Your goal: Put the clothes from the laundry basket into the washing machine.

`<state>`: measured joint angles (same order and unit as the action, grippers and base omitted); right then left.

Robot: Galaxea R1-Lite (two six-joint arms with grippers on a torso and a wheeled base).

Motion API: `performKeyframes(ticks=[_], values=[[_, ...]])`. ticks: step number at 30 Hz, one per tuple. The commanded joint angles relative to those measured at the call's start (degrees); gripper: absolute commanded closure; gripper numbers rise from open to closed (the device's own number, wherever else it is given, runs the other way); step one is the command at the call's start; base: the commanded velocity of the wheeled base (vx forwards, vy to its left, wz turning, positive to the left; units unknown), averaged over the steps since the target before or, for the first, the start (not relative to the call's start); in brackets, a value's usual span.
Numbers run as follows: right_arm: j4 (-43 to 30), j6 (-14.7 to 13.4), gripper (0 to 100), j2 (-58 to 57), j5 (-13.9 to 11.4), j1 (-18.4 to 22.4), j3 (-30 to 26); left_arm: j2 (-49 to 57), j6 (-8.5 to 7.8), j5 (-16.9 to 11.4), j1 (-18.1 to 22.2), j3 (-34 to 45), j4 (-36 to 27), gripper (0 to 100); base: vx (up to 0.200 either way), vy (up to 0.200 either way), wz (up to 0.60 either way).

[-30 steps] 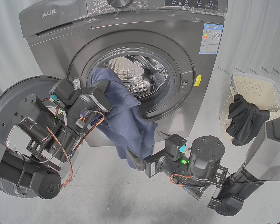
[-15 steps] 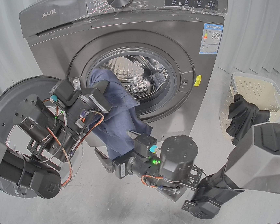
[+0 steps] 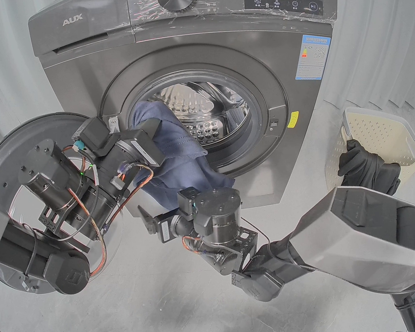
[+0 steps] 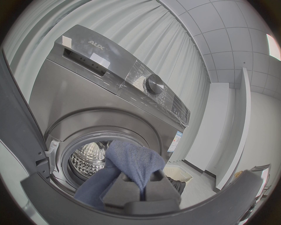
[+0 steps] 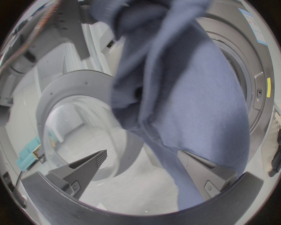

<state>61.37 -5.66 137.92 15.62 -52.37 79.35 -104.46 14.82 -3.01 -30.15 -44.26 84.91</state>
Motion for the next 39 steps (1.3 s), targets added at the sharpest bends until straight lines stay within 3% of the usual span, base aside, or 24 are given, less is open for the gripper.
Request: performKeyframes(ticks=[1,15,29,30,39], values=[[-0.64,1.17,0,3.67,1.08,2.71,3.00,0.40,0.03,0.02,0.00,0.06,-0.09,100,0.000,0.000,0.00],[-0.55,2.32,0,3.14,2.14,8.95,5.03,0.40,0.03,0.02,-0.09,0.23,-0.09,100,0.000,0.000,0.00],[0.33,2.05,0,1.12,2.31,9.74,4.76,-0.04,0.03,0.02,0.09,0.32,-0.09,100,0.000,0.000,0.00],[0.24,2.05,100,1.12,2.40,9.66,4.67,-0.04,0.03,0.02,0.09,0.32,-0.09,100,0.000,0.000,0.00],[0.33,1.88,100,-0.64,2.40,9.57,2.04,-0.04,0.03,-0.07,0.35,0.14,-0.09,100,0.000,0.000,0.00]])
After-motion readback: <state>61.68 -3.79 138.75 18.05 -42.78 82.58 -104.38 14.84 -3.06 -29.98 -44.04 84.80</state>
